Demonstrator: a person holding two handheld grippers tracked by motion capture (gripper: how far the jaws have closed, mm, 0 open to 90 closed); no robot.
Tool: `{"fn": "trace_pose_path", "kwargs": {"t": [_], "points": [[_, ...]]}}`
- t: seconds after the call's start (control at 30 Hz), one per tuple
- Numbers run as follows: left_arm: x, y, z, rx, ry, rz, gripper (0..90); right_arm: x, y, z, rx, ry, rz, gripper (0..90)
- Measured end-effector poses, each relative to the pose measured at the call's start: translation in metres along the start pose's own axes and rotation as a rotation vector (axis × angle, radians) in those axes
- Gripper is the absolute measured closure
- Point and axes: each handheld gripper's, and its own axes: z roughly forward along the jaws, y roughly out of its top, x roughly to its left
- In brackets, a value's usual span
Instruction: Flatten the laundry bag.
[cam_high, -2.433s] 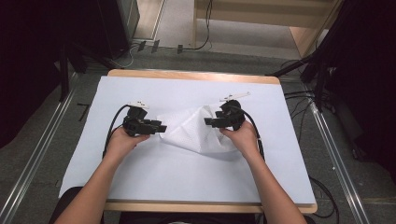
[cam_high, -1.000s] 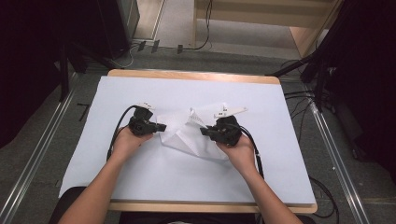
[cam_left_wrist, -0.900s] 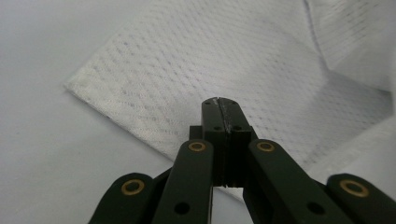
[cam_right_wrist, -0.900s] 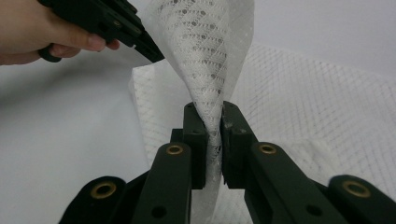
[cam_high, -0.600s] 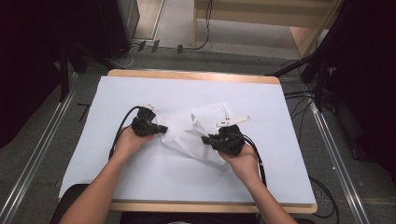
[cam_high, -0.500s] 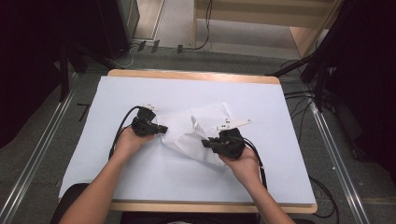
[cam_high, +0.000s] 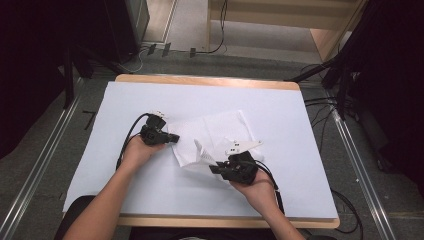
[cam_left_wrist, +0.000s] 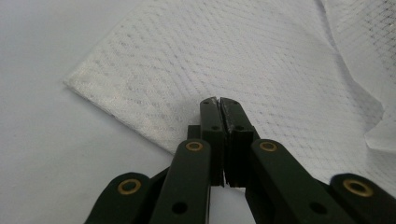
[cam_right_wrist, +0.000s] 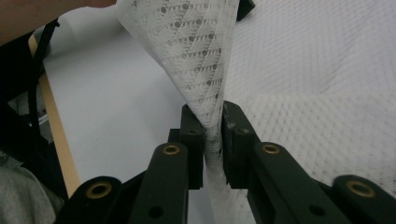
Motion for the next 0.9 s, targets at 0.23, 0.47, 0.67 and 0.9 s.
{"fn": "trace_pose_path", "kwargs": {"t": [0.23, 0.47, 0.67, 0.9], "points": [[0.000, 0.000, 0.000, -0.002, -0.003, -0.002, 88.8, 0.001, 0.002, -0.008, -0.041, 0.019, -0.008, 58.3], [0.000, 0.000, 0.000, -0.002, -0.004, -0.006, 88.7, -0.004, 0.008, -0.023, -0.080, 0.020, -0.009, 52.2], [0.001, 0.000, 0.000, -0.001, -0.005, -0.005, 88.3, -0.016, 0.007, -0.031, -0.098, -0.025, 0.021, 58.1], [0.002, 0.000, -0.002, -0.004, -0.001, -0.017, 82.8, -0.041, 0.004, -0.031, -0.083, -0.087, 0.062, 62.6]]}}
